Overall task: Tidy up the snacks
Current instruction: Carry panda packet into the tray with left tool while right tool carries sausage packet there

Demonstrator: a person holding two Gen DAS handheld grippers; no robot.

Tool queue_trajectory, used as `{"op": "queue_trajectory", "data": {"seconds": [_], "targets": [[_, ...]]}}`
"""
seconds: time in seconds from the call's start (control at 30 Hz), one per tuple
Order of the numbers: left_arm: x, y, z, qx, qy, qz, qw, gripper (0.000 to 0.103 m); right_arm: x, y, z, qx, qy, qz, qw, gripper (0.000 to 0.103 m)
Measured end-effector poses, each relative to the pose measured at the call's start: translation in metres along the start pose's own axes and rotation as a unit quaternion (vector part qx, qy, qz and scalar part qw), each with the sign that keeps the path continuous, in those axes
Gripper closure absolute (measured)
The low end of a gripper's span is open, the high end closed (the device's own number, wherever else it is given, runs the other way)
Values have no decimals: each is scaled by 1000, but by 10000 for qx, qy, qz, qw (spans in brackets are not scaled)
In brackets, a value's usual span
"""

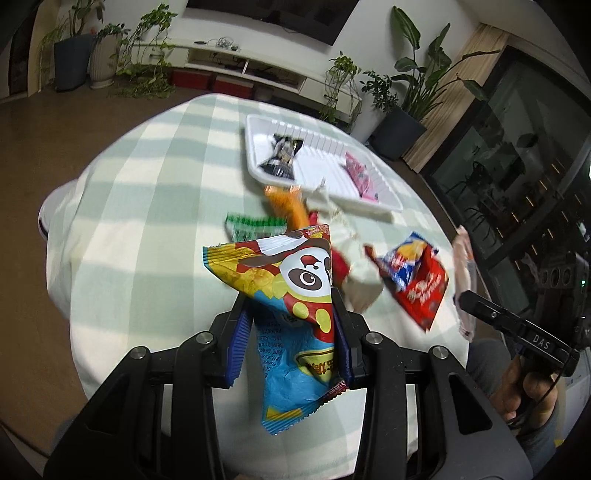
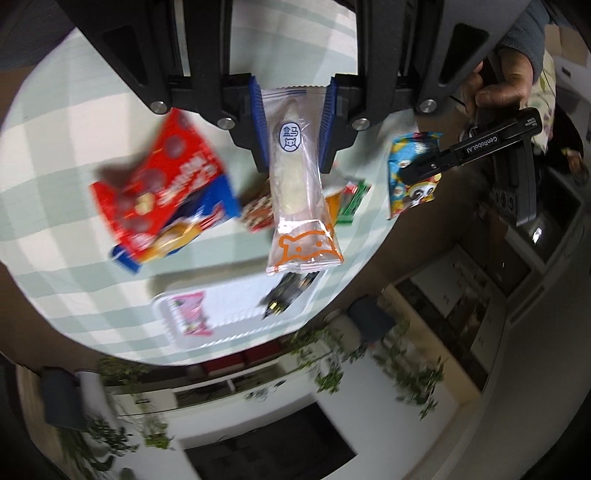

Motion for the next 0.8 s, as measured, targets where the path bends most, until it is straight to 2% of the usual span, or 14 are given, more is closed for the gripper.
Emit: {"op": "queue_trajectory", "data": {"seconds": [0.23,0.5,0.6,0.8], "targets": [[64,15,-21,82,419,7,9991,66,31,-36,-34,-158,178,-397,9989,76],[155,55,-57,236,1028,172,9943,66,92,-52,-53,-401,5,-557,9976,76],[179,81,-65,263,1112,331,9929,66,121,-44,-59,-524,-78,-519,9972,76],[208,138,-72,398,1262,658,9890,66,173,8,-69,-642,-182,-30,9978,76]]}}
Point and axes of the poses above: each gripper's, at about its wrist camera, not at the fingertips, and y roughly the way its jaws point, z to its left, x to its top, the point moved 9 cm from there along y, roughly the way its jaws point, and after that the axes turned 6 degrees about z, right-handed, at the moved point
